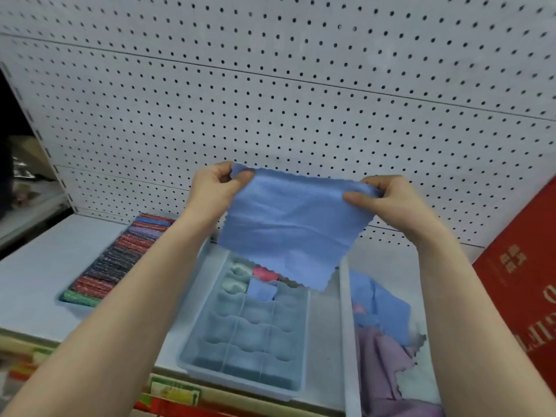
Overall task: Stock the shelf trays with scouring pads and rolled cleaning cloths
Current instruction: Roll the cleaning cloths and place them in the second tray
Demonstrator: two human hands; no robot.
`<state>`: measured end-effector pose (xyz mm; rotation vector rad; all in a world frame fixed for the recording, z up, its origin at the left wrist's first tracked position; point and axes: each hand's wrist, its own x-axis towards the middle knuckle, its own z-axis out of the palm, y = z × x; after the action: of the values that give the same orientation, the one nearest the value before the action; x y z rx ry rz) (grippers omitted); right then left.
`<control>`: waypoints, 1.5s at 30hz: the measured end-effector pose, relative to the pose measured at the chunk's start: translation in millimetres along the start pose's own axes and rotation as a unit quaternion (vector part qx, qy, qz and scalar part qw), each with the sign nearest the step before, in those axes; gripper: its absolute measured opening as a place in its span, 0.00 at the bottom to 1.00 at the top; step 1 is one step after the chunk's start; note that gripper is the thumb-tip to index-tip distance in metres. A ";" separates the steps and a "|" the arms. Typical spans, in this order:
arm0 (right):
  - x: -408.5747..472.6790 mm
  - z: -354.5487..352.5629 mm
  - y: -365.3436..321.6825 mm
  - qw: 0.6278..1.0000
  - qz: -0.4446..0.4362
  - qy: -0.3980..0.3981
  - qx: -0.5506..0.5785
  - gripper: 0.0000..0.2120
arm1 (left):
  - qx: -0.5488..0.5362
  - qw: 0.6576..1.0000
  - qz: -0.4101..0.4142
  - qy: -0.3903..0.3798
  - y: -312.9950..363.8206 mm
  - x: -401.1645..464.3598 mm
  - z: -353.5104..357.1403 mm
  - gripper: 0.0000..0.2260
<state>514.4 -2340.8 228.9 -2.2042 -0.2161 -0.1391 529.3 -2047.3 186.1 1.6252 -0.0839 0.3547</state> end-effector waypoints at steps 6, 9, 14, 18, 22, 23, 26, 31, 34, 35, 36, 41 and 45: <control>8.1 13.5 3.1 0.991 -0.013 0.059 0.122 0.12 | -0.044 0.999 0.005 0.021 -4.2 -0.4 -11.1 0.05; 7.2 19.0 11.4 0.985 0.012 0.097 0.143 0.02 | -0.021 0.999 0.003 0.046 -7.2 -1.4 -16.2 0.02; 3.8 59.2 -11.7 0.996 -0.063 -0.026 -0.048 0.25 | 0.076 0.993 0.039 -0.076 -1.3 -18.7 15.3 0.03; 6.4 83.2 -25.6 0.994 -0.048 -0.056 0.083 0.06 | 0.119 0.983 0.063 -0.122 -1.5 -25.8 30.0 0.04; 9.3 59.6 -13.4 0.977 -0.017 0.023 0.209 0.03 | 0.184 0.964 0.011 -0.189 -19.0 -32.0 6.2 0.10; 9.5 52.7 -9.6 0.972 -0.009 0.040 0.233 0.03 | 0.189 0.963 0.003 -0.194 -25.4 -33.8 -0.7 0.07; 10.1 37.0 2.9 0.962 0.003 0.088 0.259 0.03 | 0.173 0.973 -0.044 -0.148 -42.5 -34.7 -19.0 0.03; 0.8 24.4 7.0 0.948 -0.017 0.065 0.311 0.03 | 0.154 0.985 -0.071 -0.036 -51.1 -32.7 -30.2 0.04; -14.6 22.5 8.2 0.931 -0.027 -0.160 0.328 0.13 | 0.228 0.973 -0.020 0.015 -45.9 -31.2 -27.2 0.05; -20.2 25.7 7.1 0.922 -0.021 -0.238 0.306 0.14 | 0.219 0.976 -0.012 0.015 -41.7 -31.1 -24.5 0.04; -24.6 30.1 6.7 0.914 -0.017 -0.291 0.281 0.12 | 0.202 0.979 -0.007 0.005 -35.6 -31.7 -20.1 0.04; -30.7 67.3 -5.5 0.949 -0.018 -0.207 0.238 0.02 | 0.093 0.988 0.006 -0.126 -2.0 -44.7 12.6 0.11; -28.6 81.4 -10.2 0.958 -0.018 -0.056 0.282 0.05 | 0.044 0.984 0.011 -0.170 13.9 -55.3 25.7 0.09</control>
<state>486.2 -2272.5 183.1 -1.6394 -0.3156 0.0287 477.8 -2082.6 182.9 1.7608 -0.3492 0.0938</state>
